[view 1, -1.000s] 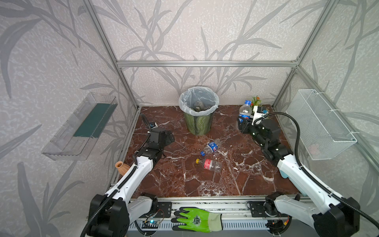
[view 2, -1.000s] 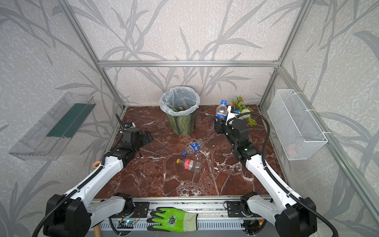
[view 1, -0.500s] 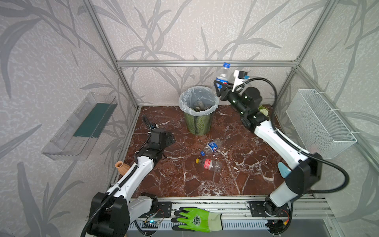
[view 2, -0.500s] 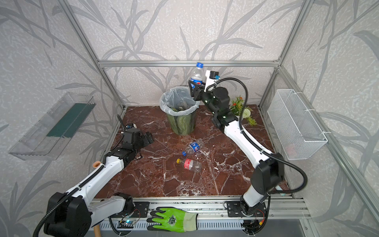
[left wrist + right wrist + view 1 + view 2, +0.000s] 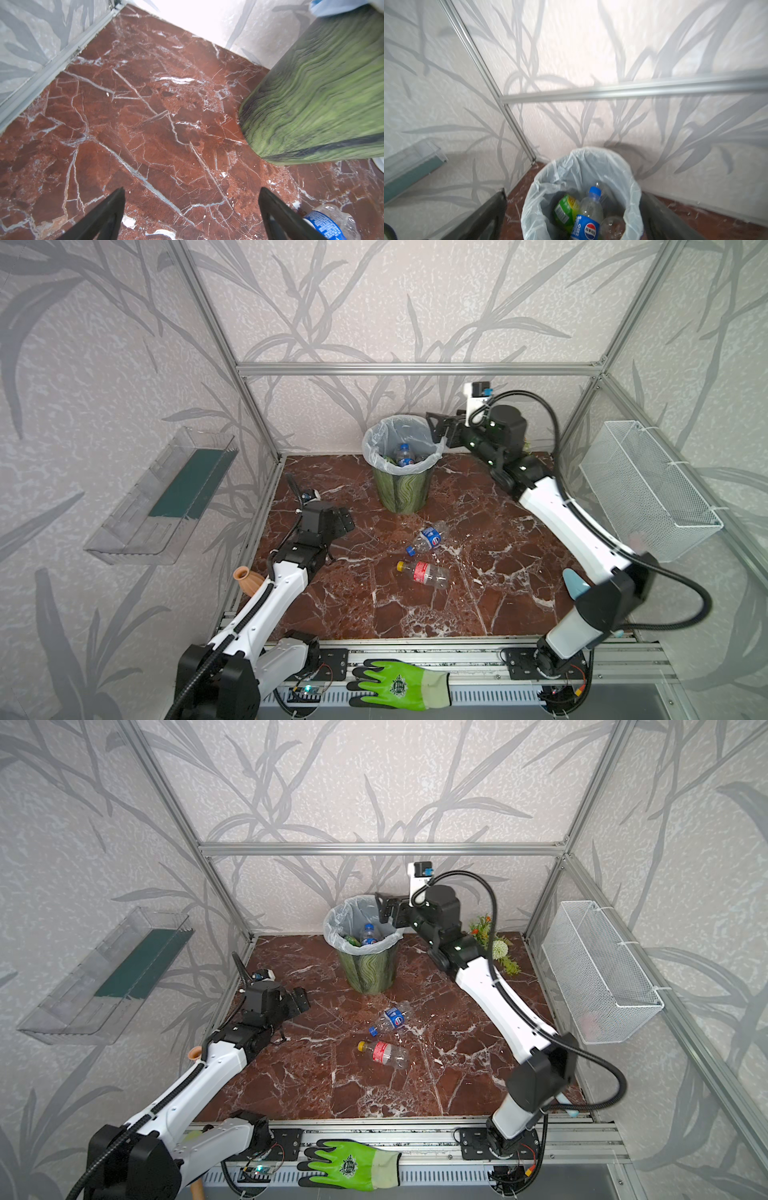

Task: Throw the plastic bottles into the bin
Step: 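Withdraw the right gripper while the left gripper reaches to the red-label bottle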

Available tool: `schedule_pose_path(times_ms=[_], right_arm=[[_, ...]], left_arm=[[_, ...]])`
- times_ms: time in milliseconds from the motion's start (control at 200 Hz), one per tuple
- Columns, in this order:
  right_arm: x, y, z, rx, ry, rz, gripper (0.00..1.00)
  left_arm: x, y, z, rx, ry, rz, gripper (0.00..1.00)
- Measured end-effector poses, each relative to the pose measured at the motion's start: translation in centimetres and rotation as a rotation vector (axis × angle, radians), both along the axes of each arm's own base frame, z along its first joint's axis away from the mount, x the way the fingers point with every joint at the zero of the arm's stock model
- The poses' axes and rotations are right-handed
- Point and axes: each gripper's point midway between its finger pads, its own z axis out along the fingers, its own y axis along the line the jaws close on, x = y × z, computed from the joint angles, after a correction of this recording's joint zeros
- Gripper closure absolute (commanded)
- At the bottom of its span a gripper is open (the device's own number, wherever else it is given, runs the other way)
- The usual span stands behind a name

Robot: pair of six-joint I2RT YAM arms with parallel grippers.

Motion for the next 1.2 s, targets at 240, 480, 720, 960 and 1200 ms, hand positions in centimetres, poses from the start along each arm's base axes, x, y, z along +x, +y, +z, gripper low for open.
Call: schedule_pose_path(times_ms=[240, 480, 720, 960, 1200], right_arm=[[-5.3, -7.1, -0.6, 0.066, -0.069, -0.108, 0.01], [-4.4, -9.2, -23.1, -0.040, 0.399, -0.190, 0.01], [-7.4, -13.0, -29.2, 0.026, 0.541, -0.288, 0.01], [-8.0, -16.2, -28.3, 0.115, 0.521, -0.382, 0.01], [-8.3, -17.8, -28.2, 0.153, 0.514, -0.427, 0.01]], left_arm=[[-0.3, -2.3, 0.7, 0.046, -0.020, -0.108, 0.01], [-0.9, -5.4, 0.0, 0.108, -0.004, -0.235, 0.01], [-2.3, -12.1, -1.0, 0.319, 0.027, -0.577, 0.01], [-4.9, -19.7, -2.7, 0.589, 0.049, -0.983, 0.04], [-8.4, -25.0, -6.3, 0.818, 0.134, -1.339, 0.13]])
